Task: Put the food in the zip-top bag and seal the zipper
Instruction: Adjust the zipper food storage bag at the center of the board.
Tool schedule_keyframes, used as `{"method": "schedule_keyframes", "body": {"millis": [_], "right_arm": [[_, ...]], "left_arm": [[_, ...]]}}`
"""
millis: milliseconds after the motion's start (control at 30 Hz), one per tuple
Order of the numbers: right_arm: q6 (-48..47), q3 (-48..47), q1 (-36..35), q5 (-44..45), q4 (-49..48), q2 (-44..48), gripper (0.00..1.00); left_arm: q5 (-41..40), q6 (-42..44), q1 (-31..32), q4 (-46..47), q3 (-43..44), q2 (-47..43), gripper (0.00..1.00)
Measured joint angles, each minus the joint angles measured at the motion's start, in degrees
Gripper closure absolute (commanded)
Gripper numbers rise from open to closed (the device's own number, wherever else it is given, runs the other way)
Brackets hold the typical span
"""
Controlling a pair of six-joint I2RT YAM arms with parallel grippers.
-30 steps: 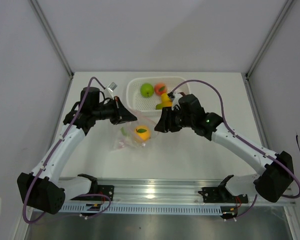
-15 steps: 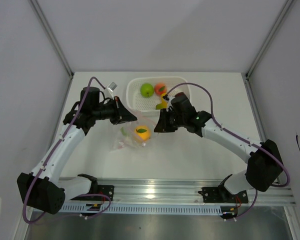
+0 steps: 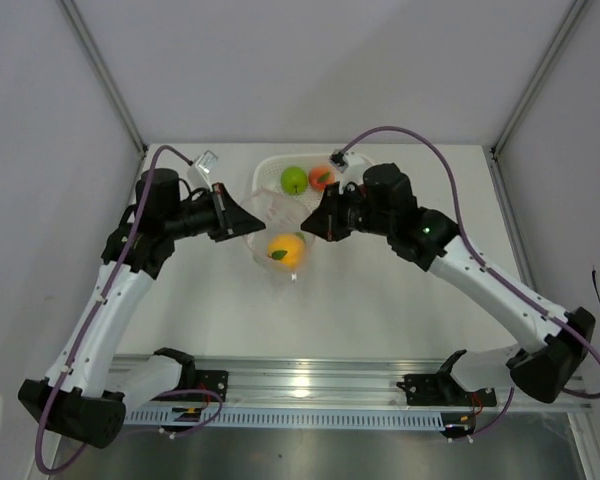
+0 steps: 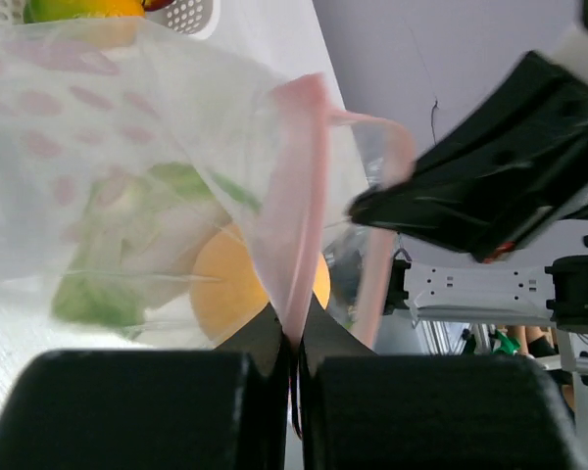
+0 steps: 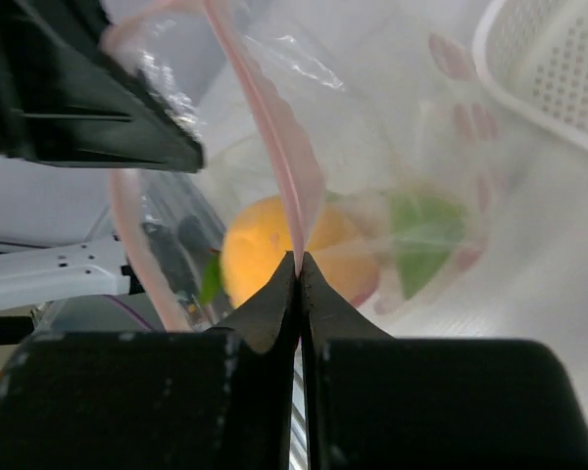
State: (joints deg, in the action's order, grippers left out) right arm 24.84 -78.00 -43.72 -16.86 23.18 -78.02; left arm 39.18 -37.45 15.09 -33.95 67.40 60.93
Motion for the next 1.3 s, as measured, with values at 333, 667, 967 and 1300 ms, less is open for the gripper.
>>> {"method": "schedule_keyframes", "body": {"millis": [333,667,967,1300], "right_arm": [[0.37,5.95,-0.04,-1.09,-1.4,-3.52,1.0],[-2.43,-1.31,-3.91,0.98,2.47,1.73,1.0],[0.22,12.44,-4.13,-1.49,-4.57,3.26,1.0],[-1.97,1.92,-4.22,-2.16,-0.87,-1.7,1.0]], "left_arm": [[-0.5,-0.55,0.11,3.76,-18.27,5.77,1.0],[-3.32,-1.16,0.28,-2.62,-3.08,-11.85,1.0],[-5.57,-2.78,0.5,-3.91,-25.44,-19.17,0.99],[-9.33,-2.47,0.5,-11.58,-9.46,-20.15,0.99]]}}
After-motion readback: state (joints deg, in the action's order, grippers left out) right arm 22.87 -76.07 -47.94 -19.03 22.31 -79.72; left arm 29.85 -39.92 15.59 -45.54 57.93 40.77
